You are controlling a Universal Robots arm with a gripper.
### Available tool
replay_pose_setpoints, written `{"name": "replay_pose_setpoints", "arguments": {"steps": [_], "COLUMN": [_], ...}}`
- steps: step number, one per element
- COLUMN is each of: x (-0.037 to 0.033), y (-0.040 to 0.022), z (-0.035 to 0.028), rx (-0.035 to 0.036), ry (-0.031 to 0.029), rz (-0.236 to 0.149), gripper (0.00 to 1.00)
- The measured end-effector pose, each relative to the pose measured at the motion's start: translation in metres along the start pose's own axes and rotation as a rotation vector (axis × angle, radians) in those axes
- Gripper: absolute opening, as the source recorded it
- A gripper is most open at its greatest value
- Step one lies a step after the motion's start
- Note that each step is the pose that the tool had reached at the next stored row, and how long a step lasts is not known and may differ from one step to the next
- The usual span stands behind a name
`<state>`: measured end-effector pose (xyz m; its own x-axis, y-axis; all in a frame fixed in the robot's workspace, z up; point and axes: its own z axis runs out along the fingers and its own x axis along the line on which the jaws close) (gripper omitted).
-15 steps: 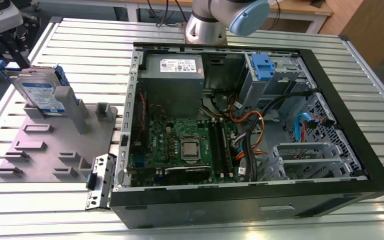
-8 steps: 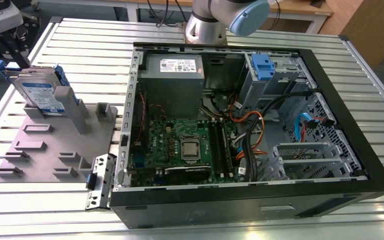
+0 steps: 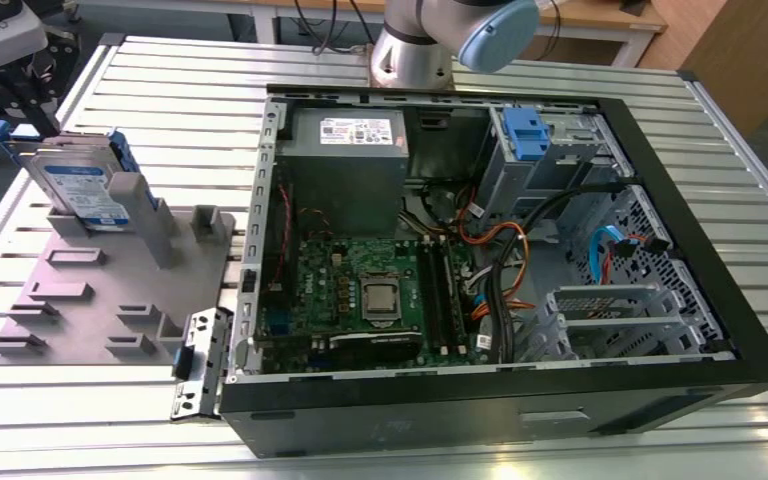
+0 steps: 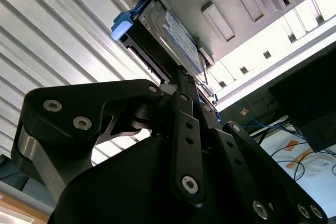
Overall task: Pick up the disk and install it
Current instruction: 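Pick up the disk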
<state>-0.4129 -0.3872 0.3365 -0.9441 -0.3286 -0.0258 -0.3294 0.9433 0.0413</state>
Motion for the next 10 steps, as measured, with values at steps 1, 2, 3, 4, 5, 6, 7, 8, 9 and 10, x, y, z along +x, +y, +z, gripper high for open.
{"name": "replay_pose_setpoints", "arguments": {"steps": [1,2,3,4,5,6,7,8,9,10], "x": [0.0000,0.0000,0.0000,0.0000,0.0000,0.0000,0.0000,0.0000,0.0000,0.0000], "y": [0.0000,0.0000,0.0000,0.0000,0.0000,0.0000,0.0000,0.0000,0.0000,0.0000], "z": [0.0000,0.0000,0.0000,0.0000,0.0000,0.0000,0.0000,0.0000,0.0000,0.0000], "rx": [0.0000,0.0000,0.0000,-0.0001,-0.0001,-0.0001,-0.0002,-0.0002,-0.0003,-0.0004], "ry": [0.0000,0.0000,0.0001,0.0000,0.0000,0.0001,0.0003,0.0003,0.0004,0.0005], "rz": [0.000,-0.001,-0.001,-0.002,-0.003,-0.004,-0.006,-0.009,-0.011,-0.014], "gripper": [0.11,0.11,0.11,0.11,0.11,0.11,0.11,0.11,0.11,0.11]}}
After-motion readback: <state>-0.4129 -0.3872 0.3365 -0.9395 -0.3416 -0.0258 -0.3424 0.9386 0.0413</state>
